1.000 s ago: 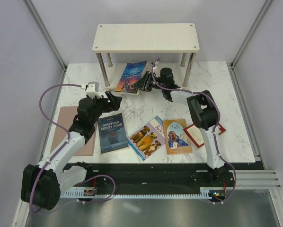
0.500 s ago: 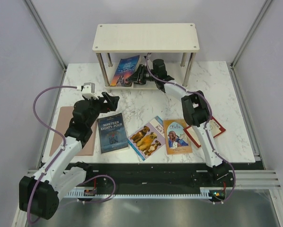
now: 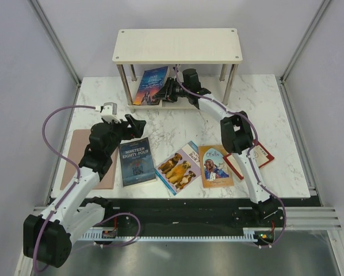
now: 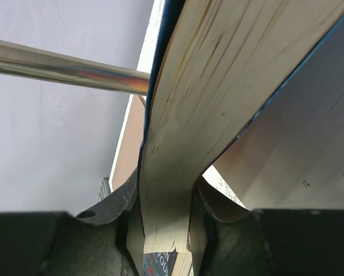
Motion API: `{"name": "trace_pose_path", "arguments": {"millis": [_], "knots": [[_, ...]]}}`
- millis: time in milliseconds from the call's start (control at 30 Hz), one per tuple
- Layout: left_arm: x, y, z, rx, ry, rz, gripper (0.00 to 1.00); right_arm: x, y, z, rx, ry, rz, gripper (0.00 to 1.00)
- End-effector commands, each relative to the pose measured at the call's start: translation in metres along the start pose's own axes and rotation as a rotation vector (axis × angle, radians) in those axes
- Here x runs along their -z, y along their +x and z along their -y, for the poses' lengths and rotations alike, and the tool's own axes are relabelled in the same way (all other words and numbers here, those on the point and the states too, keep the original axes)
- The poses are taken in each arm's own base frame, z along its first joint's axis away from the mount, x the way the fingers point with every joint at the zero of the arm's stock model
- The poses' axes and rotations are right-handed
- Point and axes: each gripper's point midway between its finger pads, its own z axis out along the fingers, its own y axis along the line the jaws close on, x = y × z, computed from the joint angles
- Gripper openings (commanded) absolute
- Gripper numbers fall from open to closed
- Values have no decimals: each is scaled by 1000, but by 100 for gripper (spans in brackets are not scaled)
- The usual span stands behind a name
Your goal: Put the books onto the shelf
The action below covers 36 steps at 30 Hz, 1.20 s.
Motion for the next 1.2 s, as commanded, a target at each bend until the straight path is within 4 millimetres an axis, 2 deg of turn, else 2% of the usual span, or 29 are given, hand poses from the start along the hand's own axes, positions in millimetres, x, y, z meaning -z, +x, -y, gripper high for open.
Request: {"name": "trace_pose_path", "arguments": {"millis": [0,33,67,133,167,333,533,767,1033,1167], "knots": [[2,1,2,-22,24,0,91,-2,-33,-9,126,10,119,5],[2,2,2,-21,27,-3,91,-2,-34,-7,131,19,125,9],[3,2,3,-19,30,-2,90,-3,-35,-6,137,29,133,22],[3,3,3,-15,33,-4,90,-2,-37,3,147,72,152,30],[4,3,3,-15,35,-3,90,-2,-38,4,149,83,159,39],[4,7,5,-13,45,-10,90,9,-45,13,171,170,214,53],[3,10,8,-4,67,-18,89,29,-51,18,222,283,281,79],[1,14,8,-3,73,-31,89,40,-50,29,211,344,329,80],[0,14,9,-9,79,-33,89,28,-55,34,186,304,372,75],[0,14,8,-10,76,-35,89,18,-55,25,197,239,403,72]]}}
